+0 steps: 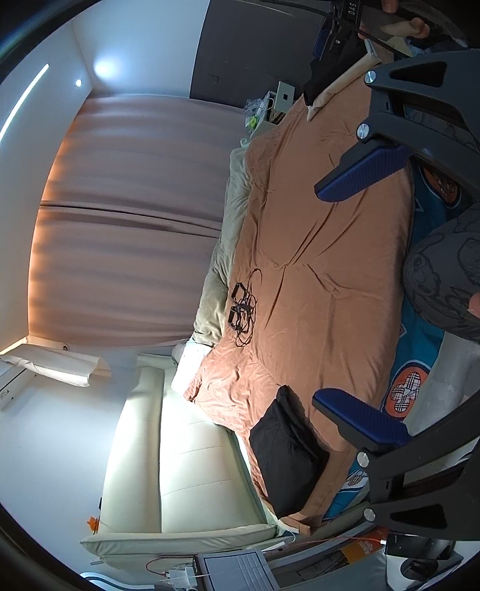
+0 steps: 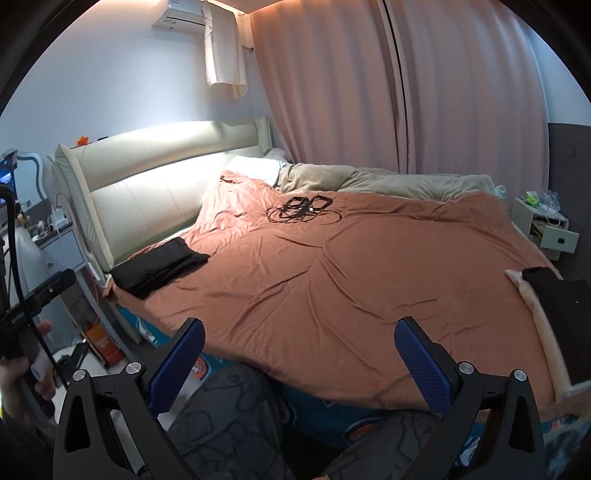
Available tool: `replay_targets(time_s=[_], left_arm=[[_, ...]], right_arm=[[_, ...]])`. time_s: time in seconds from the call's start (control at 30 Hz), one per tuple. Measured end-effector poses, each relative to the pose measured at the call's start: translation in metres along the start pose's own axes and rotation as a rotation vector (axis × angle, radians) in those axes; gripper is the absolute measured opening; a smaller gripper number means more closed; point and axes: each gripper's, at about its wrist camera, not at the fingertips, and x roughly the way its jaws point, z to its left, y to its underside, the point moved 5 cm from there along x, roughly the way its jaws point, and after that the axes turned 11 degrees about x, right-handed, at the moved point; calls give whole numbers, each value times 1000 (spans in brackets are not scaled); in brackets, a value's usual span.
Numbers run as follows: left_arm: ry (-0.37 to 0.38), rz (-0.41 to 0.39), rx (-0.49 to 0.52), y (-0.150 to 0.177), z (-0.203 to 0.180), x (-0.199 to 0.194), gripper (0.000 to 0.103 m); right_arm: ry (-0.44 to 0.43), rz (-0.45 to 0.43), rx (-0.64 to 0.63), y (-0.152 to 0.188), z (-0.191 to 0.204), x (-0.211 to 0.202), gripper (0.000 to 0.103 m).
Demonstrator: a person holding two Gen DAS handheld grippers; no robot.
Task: Fold large clothes
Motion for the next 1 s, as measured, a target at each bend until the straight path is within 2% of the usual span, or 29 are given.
replay_targets(time_s=[1.0], left_arm=[[11, -17, 39, 7, -12, -18, 103]], right_arm=[[8, -5, 26, 13, 4, -2, 103]])
